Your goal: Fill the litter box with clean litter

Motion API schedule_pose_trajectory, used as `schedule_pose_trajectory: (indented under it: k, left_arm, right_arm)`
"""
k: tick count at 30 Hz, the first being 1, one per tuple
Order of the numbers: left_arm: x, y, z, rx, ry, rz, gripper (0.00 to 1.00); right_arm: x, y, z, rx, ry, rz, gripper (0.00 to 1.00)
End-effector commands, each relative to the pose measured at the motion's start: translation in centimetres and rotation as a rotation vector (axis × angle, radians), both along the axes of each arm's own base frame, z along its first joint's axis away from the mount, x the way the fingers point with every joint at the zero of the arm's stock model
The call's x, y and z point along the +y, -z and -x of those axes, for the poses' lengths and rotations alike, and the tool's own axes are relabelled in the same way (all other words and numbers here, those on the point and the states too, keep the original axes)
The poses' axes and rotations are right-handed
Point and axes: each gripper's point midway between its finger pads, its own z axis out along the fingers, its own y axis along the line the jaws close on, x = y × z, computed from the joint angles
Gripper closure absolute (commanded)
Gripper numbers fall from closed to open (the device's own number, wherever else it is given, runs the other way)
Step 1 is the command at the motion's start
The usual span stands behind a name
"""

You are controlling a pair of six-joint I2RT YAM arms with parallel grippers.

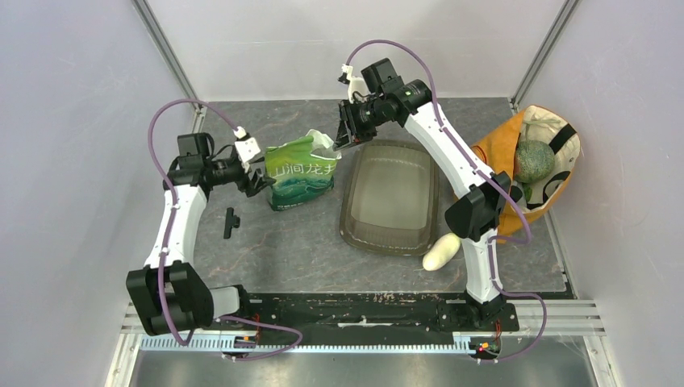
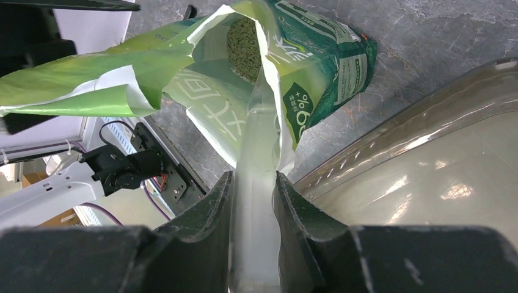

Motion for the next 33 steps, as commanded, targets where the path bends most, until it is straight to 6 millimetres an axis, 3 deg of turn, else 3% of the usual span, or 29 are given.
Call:
schedule_pose_trajectory:
  k: [1, 6, 10, 14, 16, 19, 23, 25, 33]
  left_arm:
    - [0.2, 0.9, -1.1, -0.024, -0.019, 0.042, 0.24]
    - [-0.1, 1.9, -2.6, -0.046, -0.049, 0.122, 0.14]
    - [0.1, 3.3, -3.3, -0.047, -0.064, 0.126, 0.15]
    - [0.2, 4.6, -3.5, -0.04, -0.067, 0.117, 0.21]
    - [0.0, 4.7, -3.5, -0.024, -0.055, 0.133, 0.33]
    - [-0.6, 4.1, -3.1, -0.001, -0.027, 0.168, 0.66]
    - [-1.0, 3.2, -1.6, -0.005, 0.055, 0.118, 0.92]
    - [-1.1, 2.5, -0.6, -0.014, 0.097, 0.075, 0.98]
    - [-0.4, -2.9, 0.5, -0.151, 0.161, -0.077, 0.98]
  right_arm:
    - [-0.4, -1.8, -0.7, -0.069, 0.009, -0.009, 1.0]
    - [-0.3, -1.5, -0.8, -0.064, 0.012, -0.005, 1.0]
    - [-0.4, -1.2, -0.8, -0.059, 0.013, -0.001, 1.0]
    - [-0.4, -1.0, -0.8, -0.059, 0.011, 0.004, 1.0]
    - [-0.4, -0.8, -0.9, -0.057, 0.013, 0.008, 1.0]
    - [-0.5, -0.4, -1.0, -0.058, 0.014, 0.019, 1.0]
    - [-0.7, -0.4, -1.1, -0.065, 0.018, 0.026, 1.0]
    - [-0.8, -0.6, -1.1, -0.07, 0.021, 0.026, 1.0]
    - [-1.3, -1.4, -0.6, -0.098, 0.002, 0.03, 1.0]
